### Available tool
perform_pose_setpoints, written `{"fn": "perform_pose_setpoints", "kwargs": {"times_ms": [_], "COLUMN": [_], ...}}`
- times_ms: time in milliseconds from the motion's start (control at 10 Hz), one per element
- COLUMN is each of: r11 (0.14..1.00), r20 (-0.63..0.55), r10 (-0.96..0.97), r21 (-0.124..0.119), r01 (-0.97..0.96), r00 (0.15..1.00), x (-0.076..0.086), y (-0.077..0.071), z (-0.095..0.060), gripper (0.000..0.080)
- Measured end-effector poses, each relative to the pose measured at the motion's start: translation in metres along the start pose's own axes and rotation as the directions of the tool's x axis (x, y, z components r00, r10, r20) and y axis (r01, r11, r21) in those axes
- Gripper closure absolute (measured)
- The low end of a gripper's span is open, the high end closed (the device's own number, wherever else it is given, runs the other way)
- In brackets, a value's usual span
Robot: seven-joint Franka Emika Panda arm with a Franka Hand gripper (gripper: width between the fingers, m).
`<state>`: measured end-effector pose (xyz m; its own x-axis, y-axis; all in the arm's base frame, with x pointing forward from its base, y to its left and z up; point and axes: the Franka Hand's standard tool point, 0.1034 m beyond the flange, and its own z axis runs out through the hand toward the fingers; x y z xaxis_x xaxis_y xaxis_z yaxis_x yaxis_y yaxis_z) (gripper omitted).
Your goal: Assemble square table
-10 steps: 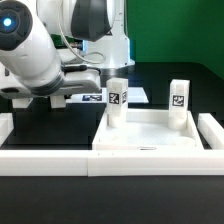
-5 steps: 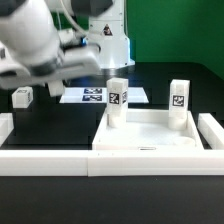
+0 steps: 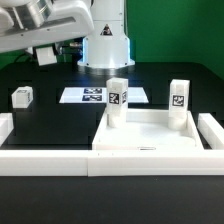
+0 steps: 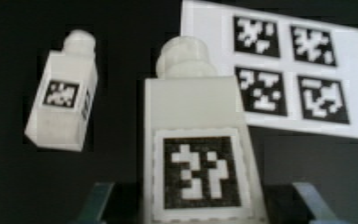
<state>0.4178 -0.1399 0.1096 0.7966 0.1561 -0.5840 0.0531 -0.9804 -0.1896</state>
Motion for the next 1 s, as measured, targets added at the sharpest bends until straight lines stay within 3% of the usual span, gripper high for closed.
{"fn": "perform_pose_setpoints", "kwargs": {"times_ms": [100, 300, 500, 600, 700, 900, 1000], "r11": [1.000, 1.000, 0.999, 0.995, 0.992, 0.988, 0.988], "r20": [-0.057, -0.210, -0.365, -0.441, -0.526, -0.632, -0.702], "r10": [0.001, -0.007, 0.004, 0.035, 0.038, 0.053, 0.031], "r21": [-0.010, -0.023, -0.048, -0.064, -0.081, -0.078, -0.088], "r01": [-0.002, 0.002, -0.024, -0.071, -0.095, -0.132, -0.130], "r00": [0.998, 0.978, 0.931, 0.897, 0.849, 0.773, 0.712], "x": [0.007, 0.037, 0.071, 0.089, 0.107, 0.121, 0.121], "y": [0.000, -0.013, -0.029, -0.046, -0.075, -0.117, -0.125], "z": [-0.006, -0.044, -0.064, -0.080, -0.095, -0.098, -0.100], "gripper": [0.0508, 0.0508, 0.0508, 0.0508, 0.0508, 0.0508, 0.0508]}}
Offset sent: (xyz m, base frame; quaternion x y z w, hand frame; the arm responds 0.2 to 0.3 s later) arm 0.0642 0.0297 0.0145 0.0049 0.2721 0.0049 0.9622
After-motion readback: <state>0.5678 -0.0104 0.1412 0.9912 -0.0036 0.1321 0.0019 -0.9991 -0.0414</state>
